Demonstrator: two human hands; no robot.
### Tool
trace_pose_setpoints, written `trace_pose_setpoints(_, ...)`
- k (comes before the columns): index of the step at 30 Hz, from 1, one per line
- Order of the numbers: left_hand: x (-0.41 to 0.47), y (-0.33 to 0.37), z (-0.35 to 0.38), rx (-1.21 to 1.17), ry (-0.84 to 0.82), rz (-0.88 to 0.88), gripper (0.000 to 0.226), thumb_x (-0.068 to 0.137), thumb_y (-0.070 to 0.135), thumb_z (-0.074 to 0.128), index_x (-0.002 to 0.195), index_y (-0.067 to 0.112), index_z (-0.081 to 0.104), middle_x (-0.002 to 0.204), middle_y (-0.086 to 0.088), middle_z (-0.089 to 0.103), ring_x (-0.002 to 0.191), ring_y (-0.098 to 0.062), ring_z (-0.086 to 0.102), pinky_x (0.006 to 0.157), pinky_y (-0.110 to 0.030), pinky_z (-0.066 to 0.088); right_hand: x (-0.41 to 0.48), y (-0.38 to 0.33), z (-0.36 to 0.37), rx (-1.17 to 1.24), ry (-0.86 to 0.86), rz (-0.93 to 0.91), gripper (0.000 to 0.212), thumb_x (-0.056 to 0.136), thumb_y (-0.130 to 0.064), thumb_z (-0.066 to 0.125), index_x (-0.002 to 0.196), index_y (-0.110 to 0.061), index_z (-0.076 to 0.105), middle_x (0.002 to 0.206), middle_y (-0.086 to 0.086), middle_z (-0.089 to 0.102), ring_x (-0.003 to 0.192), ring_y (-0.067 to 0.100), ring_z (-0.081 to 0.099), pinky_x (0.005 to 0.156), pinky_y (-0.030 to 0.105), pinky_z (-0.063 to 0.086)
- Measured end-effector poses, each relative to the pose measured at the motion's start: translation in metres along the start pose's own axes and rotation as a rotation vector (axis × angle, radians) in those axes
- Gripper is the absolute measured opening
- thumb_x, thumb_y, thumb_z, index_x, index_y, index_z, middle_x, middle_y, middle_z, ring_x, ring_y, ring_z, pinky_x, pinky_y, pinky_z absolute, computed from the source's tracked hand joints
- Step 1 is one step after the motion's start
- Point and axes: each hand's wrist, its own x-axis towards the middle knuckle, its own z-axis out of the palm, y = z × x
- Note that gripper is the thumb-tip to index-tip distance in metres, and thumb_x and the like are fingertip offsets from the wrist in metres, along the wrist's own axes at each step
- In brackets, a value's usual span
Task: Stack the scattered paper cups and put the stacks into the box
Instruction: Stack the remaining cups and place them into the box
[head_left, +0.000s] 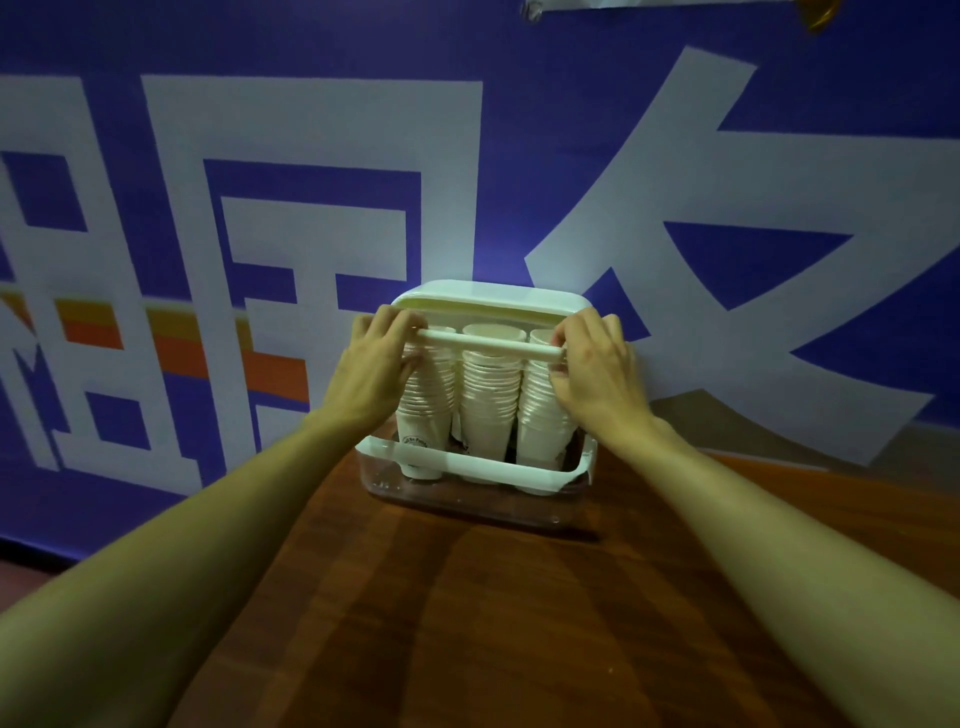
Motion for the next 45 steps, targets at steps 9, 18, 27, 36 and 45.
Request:
trace_pose_setpoints(9, -0.029, 0.001, -0.007, -0.142, -0.102, -0.011, 0.061, 0.083, 0.046, 0.055, 0.138, 0.023, 0.042, 0.144, -0.002, 0.034, 0.135, -0.021, 0.022, 0.105, -0.040, 0.027, -0.020, 0.004, -0.011, 0.232, -0.001, -0.077, 0.024, 0.088, -0.030, 0.066, 0.105, -0.012, 0.066, 0.105, 0.003, 0.056, 0.095, 0.011, 0.037, 0.080, 0.031, 0.043)
trace_pose_setpoints(18, -0.044, 0.014, -0.028, 0.016, -0.052, 0.071, 0.031, 0.091, 0.024, 0.061, 0.119, 0.011, 0.064, 0.115, -0.008, 0.059, 0.106, -0.025, 0.049, 0.084, -0.035, 0.042, -0.034, -0.007, -0.037, 0.223, -0.220, -0.075, 0.015, 0.090, -0.024, 0.065, 0.098, -0.011, 0.068, 0.091, 0.001, 0.061, 0.080, 0.014, 0.057, 0.073, 0.031, 0.054)
trace_pose_setpoints(27, -0.069, 0.020, -0.023, 0.035, 0.022, 0.105, 0.015, 0.089, 0.015, 0.065, 0.098, 0.004, 0.068, 0.098, -0.010, 0.062, 0.088, -0.024, 0.053, 0.070, -0.028, 0.040, -0.063, -0.010, -0.038, 0.163, -0.228, -0.107, 0.013, 0.090, -0.025, 0.064, 0.098, -0.015, 0.065, 0.093, -0.004, 0.054, 0.085, 0.009, 0.051, 0.072, 0.024, 0.045)
trace_pose_setpoints(36, -0.093, 0.016, -0.013, 0.047, -0.025, 0.103, 0.017, 0.083, 0.012, 0.071, 0.097, 0.004, 0.068, 0.096, -0.008, 0.061, 0.086, -0.019, 0.051, 0.069, -0.028, 0.042, -0.085, -0.013, -0.026, 0.159, -0.256, -0.080, 0.016, 0.088, -0.023, 0.067, 0.100, -0.012, 0.071, 0.093, 0.001, 0.062, 0.088, 0.014, 0.054, 0.077, 0.036, 0.052)
trace_pose_setpoints(45, -0.102, 0.033, -0.015, 0.178, -0.228, -0.004, 0.040, 0.088, 0.020, 0.061, 0.125, 0.010, 0.051, 0.123, -0.008, 0.051, 0.106, -0.021, 0.051, 0.078, -0.026, 0.041, -0.098, -0.022, -0.032, 0.167, -0.416, -0.012, 0.034, 0.096, -0.018, 0.051, 0.129, -0.012, 0.058, 0.112, 0.003, 0.056, 0.108, 0.019, 0.050, 0.091, 0.037, 0.047)
